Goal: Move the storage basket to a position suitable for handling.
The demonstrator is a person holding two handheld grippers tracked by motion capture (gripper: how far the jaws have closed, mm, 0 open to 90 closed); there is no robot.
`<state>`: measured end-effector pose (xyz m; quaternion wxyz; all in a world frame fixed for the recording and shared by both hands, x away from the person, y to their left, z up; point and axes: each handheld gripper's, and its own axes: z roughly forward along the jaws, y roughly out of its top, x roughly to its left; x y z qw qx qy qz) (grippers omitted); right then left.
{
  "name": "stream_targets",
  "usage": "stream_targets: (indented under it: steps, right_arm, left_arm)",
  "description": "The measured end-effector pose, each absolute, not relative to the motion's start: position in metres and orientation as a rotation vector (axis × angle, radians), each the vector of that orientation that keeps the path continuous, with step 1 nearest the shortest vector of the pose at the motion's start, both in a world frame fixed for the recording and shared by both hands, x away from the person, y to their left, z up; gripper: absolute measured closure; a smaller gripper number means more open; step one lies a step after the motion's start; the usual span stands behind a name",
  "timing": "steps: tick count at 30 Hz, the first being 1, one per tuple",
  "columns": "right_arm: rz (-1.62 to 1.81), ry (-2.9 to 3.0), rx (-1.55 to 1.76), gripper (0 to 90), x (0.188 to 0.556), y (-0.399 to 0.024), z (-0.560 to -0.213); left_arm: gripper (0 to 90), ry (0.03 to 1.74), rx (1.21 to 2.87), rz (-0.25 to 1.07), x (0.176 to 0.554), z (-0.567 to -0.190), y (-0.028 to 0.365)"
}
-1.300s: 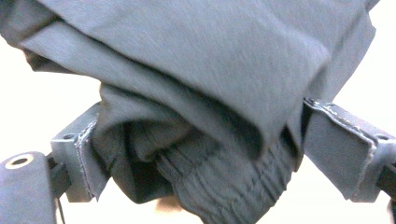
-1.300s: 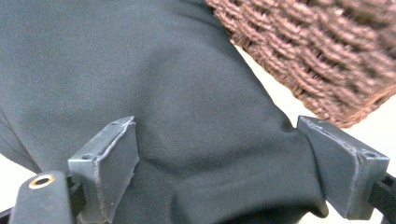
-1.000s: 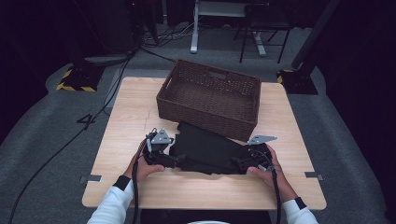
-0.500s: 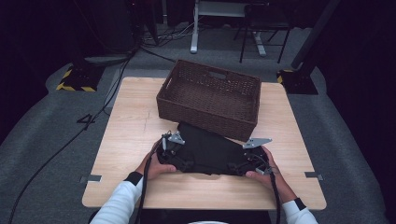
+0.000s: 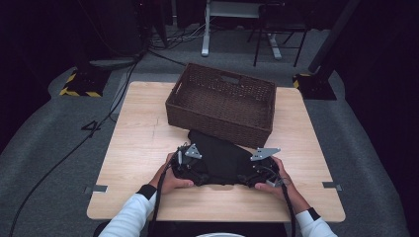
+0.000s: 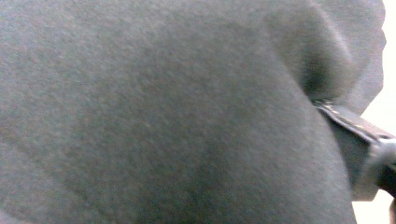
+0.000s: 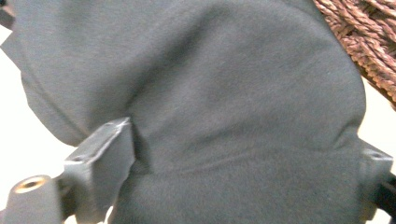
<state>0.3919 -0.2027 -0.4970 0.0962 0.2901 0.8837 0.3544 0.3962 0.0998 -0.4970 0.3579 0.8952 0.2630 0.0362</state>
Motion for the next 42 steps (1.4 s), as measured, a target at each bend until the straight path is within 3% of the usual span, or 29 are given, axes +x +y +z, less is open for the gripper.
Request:
stream_targets:
  steps: [5,8,14,25,42]
  right_arm:
    - [1.113,2.645,0.818,43.7,0.387,-0.203,-0.494]
    - [1.151,2.657,0.808,53.5,0.386,-0.203,-0.494]
    - [1.169,2.662,0.802,59.3,0.386,-0.202,-0.494]
    - [1.19,2.649,0.775,64.0,0.386,-0.199,-0.495]
    - [1.221,2.646,0.756,60.7,0.398,-0.165,-0.497]
  left_arm:
    - [24.2,0.647,2.312,0.071,0.394,-0.495,0.099]
    - [32.7,0.632,2.302,0.048,0.392,-0.495,0.1]
    - [38.9,0.621,2.286,0.016,0.391,-0.495,0.102]
    - [39.0,0.602,2.28,0.01,0.39,-0.496,0.107]
    - [38.8,0.675,2.26,0.033,0.389,-0.496,0.147]
